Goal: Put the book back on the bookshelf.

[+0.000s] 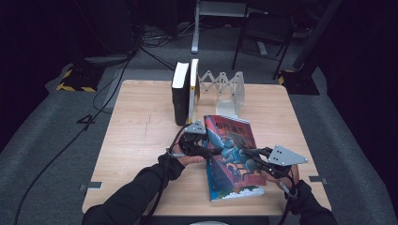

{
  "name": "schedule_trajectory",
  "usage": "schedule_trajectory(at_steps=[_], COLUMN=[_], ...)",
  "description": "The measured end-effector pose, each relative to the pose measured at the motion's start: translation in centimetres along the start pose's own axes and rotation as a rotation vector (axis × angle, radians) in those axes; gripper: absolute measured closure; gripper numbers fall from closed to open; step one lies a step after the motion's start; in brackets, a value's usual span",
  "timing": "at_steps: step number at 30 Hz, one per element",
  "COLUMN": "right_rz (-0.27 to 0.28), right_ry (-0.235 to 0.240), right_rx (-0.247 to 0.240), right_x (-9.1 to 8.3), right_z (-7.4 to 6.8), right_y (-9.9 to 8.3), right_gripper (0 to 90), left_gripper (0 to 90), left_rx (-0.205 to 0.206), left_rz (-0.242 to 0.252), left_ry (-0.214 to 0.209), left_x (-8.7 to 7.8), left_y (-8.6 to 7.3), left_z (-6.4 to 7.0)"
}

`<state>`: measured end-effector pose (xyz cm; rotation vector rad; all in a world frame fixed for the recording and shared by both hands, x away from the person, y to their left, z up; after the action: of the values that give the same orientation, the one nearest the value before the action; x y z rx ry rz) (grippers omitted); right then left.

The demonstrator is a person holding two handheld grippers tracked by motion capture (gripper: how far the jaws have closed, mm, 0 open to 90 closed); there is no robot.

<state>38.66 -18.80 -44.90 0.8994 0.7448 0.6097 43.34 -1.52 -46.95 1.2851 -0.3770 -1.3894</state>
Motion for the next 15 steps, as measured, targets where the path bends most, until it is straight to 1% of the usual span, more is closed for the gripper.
schedule_trajectory(at_steps=[2,5,8,10,12,13,15], right_rz=[0.011,0.037,0.054,0.071,0.073,0.073,0.074], right_ry=[-0.004,-0.022,-0.038,-0.037,-0.038,-0.038,-0.042], right_rx=[0.001,0.005,0.015,0.024,0.015,0.015,0.005], right_x=[-0.1,-0.3,-0.3,-0.3,-0.3,-0.3,-0.4], right_z=[0.2,0.8,1.4,1.6,1.6,1.6,1.6], right_y=[0.2,0.8,1.2,1.4,1.7,1.7,1.8], right_gripper=[81.5,80.7,78.9,78.7,78.8,78.8,78.5], left_gripper=[37.1,44.3,54.2,59.1,62.4,63.2,64.4], left_rx=[0.022,0.069,0.133,0.161,0.199,0.199,0.223], left_rz=[0.019,0.065,0.107,0.131,0.146,0.146,0.157], left_ry=[0.010,0.030,0.048,0.053,0.064,0.064,0.069], left_x=[-0.3,-1.1,-2.1,-2.7,-3.1,-3.1,-3.3], left_y=[0.7,2.0,3.3,4.0,4.5,4.5,4.7], left_z=[0.1,0.5,1.2,1.6,2.0,2.0,2.5])
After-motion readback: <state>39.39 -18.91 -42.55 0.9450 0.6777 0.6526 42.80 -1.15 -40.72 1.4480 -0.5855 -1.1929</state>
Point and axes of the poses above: each handheld gripper's, and its own axes: x roughly forward along the jaws, y roughly out of its top, z roughly to its right, the point moved 8 cm from there along x, roughly forward along the jaws, and after that the axes turned 9 degrees about -x, right-handed, at the moved point
